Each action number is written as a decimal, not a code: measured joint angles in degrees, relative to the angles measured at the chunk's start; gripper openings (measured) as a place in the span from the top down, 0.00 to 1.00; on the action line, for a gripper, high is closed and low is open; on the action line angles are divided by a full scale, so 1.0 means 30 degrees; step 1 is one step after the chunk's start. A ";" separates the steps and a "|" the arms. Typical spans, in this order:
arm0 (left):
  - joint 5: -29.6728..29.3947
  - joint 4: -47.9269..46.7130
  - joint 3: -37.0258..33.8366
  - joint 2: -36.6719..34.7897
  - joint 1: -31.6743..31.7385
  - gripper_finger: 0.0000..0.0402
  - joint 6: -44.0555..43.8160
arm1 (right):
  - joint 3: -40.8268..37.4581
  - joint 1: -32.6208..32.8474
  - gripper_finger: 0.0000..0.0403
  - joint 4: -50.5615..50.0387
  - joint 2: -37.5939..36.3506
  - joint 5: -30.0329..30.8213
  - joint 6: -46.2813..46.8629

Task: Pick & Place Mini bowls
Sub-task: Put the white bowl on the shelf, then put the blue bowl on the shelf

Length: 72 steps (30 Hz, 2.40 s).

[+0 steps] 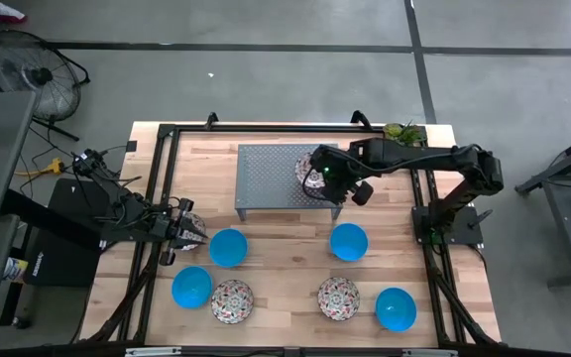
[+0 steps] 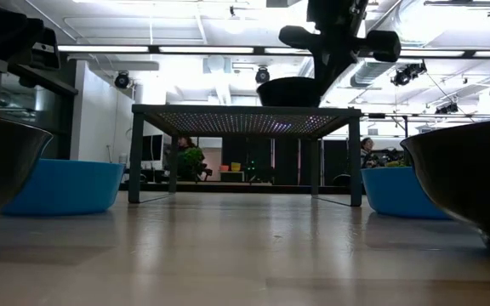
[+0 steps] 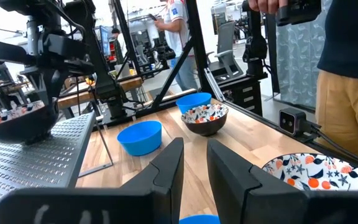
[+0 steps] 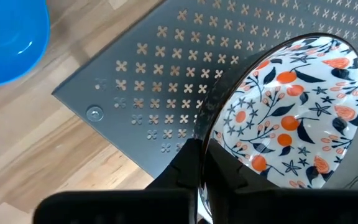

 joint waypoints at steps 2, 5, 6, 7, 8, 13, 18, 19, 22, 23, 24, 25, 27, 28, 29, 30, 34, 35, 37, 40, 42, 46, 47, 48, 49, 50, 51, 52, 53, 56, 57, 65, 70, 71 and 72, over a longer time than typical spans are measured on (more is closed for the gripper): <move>0.0000 0.0001 -0.0005 -0.0003 0.0005 0.84 0.0007 | 0.0000 -0.0007 0.97 -0.0048 0.0006 -0.0020 0.0000; 0.0000 0.0000 -0.0003 -0.0007 0.0003 0.84 0.0007 | 0.0000 -0.0007 0.93 -0.0078 0.0006 -0.0019 0.0078; 0.0000 0.0000 -0.0005 -0.0005 0.0005 0.84 0.0007 | 0.0000 -0.0007 0.92 -0.0078 0.0006 -0.0021 0.0123; 0.0000 0.0000 0.0002 0.0000 0.0005 0.84 0.0001 | 0.0000 -0.0007 0.90 -0.0078 0.0006 -0.0026 0.0130; 0.0000 0.0007 -0.0005 -0.0007 -0.0002 0.84 0.0007 | 0.0000 -0.0007 0.89 -0.0078 0.0006 -0.0041 0.0131; 0.0000 0.0000 -0.0004 -0.0004 0.0003 0.84 0.0006 | 0.0000 -0.0007 0.84 -0.0070 0.0006 -0.0083 0.0131; 0.0000 0.0001 -0.0002 -0.0007 0.0005 0.84 0.0004 | 0.0003 -0.0007 0.81 -0.0063 0.0006 0.0657 0.0250; 0.0000 0.0000 0.0000 -0.0006 0.0005 0.84 0.0006 | 0.0000 -0.0007 0.81 -0.0051 0.0006 0.0717 0.0409; 0.0000 0.0003 -0.0002 -0.0004 -0.0002 0.84 0.0004 | 0.0007 -0.0007 0.79 0.0082 0.0006 0.0752 0.0883; 0.0000 0.0000 -0.0005 -0.0005 0.0000 0.84 0.0005 | 0.0007 -0.0007 0.78 0.0109 -0.0023 0.0740 0.1105; 0.0000 0.0001 -0.0004 -0.0007 -0.0001 0.84 0.0007 | 0.0007 -0.0007 0.77 0.0149 -0.0045 0.0668 0.1306; 0.0000 0.0000 0.0001 0.0000 -0.0002 0.84 0.0007 | 0.0007 -0.0007 0.76 0.0187 -0.0070 0.0628 0.1484; 0.0000 0.0000 -0.0005 0.0000 0.0005 0.84 0.0007 | 0.0007 -0.0007 0.74 0.0163 -0.0199 0.0624 0.1876; 0.0000 0.0000 -0.0002 -0.0003 0.0002 0.84 0.0007 | 0.0007 -0.0007 0.73 0.0163 -0.0233 0.0638 0.2158; 0.0000 0.0006 -0.0005 -0.0007 0.0004 0.84 0.0007 | 0.0015 -0.0007 0.72 0.0151 -0.0301 0.0683 0.2498; 0.0000 0.0002 0.0000 0.0000 0.0005 0.84 0.0007 | 0.0015 -0.0007 0.70 0.0129 -0.0414 0.0780 0.2935; 0.0000 -0.0005 0.0000 0.0000 0.0004 0.84 0.0002 | 0.0015 0.0005 0.67 0.0010 -0.0729 0.1428 0.5190; 0.0000 -0.0007 -0.0002 -0.0004 0.0001 0.84 0.0003 | 0.0015 0.0045 0.66 0.0006 -0.0828 0.1643 0.5983; 0.0000 -0.0007 0.0002 0.0000 0.0005 0.84 0.0007 | 0.0015 0.0136 0.64 -0.0005 -0.1094 0.2276 0.7352; 0.0000 -0.0007 -0.0005 -0.0007 0.0005 0.84 0.0005 | 0.0015 0.0286 0.63 -0.0134 -0.1401 0.3257 0.9127; 0.0000 -0.0015 -0.0001 -0.0003 0.0005 0.84 0.0000 | 0.0022 0.0307 0.62 -0.0556 -0.1598 0.3610 1.0138; 0.0000 -0.0015 -0.0002 -0.0003 0.0005 0.84 0.0004 | 0.0022 0.0474 0.61 -0.1409 -0.1800 0.3632 1.1805; 0.0007 -0.0015 -0.0005 0.0000 0.0005 0.84 0.0007 | 0.0022 0.0521 0.61 -0.1567 -0.1835 0.3553 1.2239; 0.0000 -0.0022 -0.0005 -0.0001 0.0005 0.84 0.0004 | 0.0022 0.0550 0.61 -0.1711 -0.1837 0.3397 1.2670; 0.0000 -0.0016 0.0002 -0.0002 0.0005 0.84 0.0000 | 0.0022 0.0601 0.61 -0.1878 -0.1866 0.3163 1.3136; 0.0000 -0.0020 -0.0004 -0.0002 0.0005 0.84 0.0006 | 0.0022 0.0665 0.61 -0.2088 -0.1968 0.2924 1.3660; 0.0000 -0.0022 -0.0005 -0.0002 0.0002 0.84 0.0004 | 0.0022 0.0734 0.62 -0.2286 -0.2024 0.2629 1.4223; 0.0000 -0.0022 0.0001 -0.0001 0.0004 0.84 0.0000 | 0.0022 0.0820 0.62 -0.2511 -0.2082 0.2305 1.4816; 0.0000 -0.0022 -0.0001 0.0000 0.0005 0.84 0.0001 | 0.0022 0.0888 0.62 -0.2798 -0.2193 0.1966 1.5436; 0.0000 -0.0022 -0.0005 -0.0007 0.0005 0.84 0.0007 | 0.0022 0.1120 0.63 -0.3790 -0.2380 0.0977 1.7559; 0.0000 -0.0022 -0.0005 -0.0007 0.0005 0.84 0.0004 | 0.0022 0.1194 0.63 -0.4169 -0.2430 0.0639 1.8424; 0.0000 -0.0029 0.0001 -0.0007 -0.0001 0.84 0.0000 | 0.0022 0.2170 0.64 -0.7063 -0.2646 -0.1774 2.4604; 0.0000 -0.0029 -0.0005 -0.0007 0.0005 0.84 0.0007 | 0.0022 0.3257 0.64 -0.8275 -0.2653 -0.1780 2.7396; 0.0000 -0.0029 -0.0005 -0.0007 0.0003 0.84 0.0007 | 0.0022 0.3533 0.64 -0.8385 -0.2653 -0.1779 2.7956; 0.0000 -0.0029 -0.0005 0.0000 -0.0001 0.84 0.0001 | 0.0022 0.3823 0.64 -0.8451 -0.2653 -0.1791 2.8543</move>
